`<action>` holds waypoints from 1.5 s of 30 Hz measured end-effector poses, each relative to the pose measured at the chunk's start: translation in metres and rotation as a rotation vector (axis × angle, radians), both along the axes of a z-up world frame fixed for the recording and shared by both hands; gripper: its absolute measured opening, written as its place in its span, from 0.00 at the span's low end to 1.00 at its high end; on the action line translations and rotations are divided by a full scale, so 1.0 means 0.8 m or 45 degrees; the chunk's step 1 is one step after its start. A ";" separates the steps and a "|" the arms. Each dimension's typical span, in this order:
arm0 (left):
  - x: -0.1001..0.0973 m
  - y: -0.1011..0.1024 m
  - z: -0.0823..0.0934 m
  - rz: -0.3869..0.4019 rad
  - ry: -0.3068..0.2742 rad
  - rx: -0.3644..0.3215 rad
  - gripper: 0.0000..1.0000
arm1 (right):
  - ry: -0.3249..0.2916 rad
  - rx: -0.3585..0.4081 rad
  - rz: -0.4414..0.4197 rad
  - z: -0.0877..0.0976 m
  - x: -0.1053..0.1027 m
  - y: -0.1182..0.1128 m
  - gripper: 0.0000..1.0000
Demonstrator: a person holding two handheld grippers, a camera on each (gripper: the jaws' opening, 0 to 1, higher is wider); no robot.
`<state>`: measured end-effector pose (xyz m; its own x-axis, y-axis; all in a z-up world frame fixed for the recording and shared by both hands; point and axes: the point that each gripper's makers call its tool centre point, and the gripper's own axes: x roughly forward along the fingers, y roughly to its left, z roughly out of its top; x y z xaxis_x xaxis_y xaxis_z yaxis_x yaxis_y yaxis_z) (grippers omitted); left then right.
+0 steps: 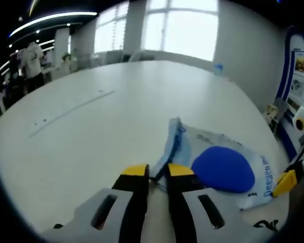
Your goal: Arrange the tabletop items into an orderly group along one side of the table until the central work area is clear of visible clutter.
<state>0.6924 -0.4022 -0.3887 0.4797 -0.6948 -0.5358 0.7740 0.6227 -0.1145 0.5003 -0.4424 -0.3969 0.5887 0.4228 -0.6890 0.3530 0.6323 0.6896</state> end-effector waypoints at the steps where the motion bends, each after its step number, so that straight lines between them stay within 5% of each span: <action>1: 0.000 0.000 0.001 0.007 0.005 -0.003 0.09 | -0.002 0.002 -0.003 0.000 0.000 0.000 0.03; 26: -0.005 0.006 0.020 0.082 -0.012 -0.031 0.00 | -0.090 -0.209 0.044 0.013 0.012 -0.037 0.01; 37: -0.003 0.025 0.052 0.213 -0.007 -0.167 0.00 | -0.196 -0.370 0.077 0.037 0.035 -0.058 0.01; 45: -0.002 0.061 0.079 0.353 -0.019 -0.265 0.00 | -0.291 -0.479 0.136 0.061 0.066 -0.061 0.01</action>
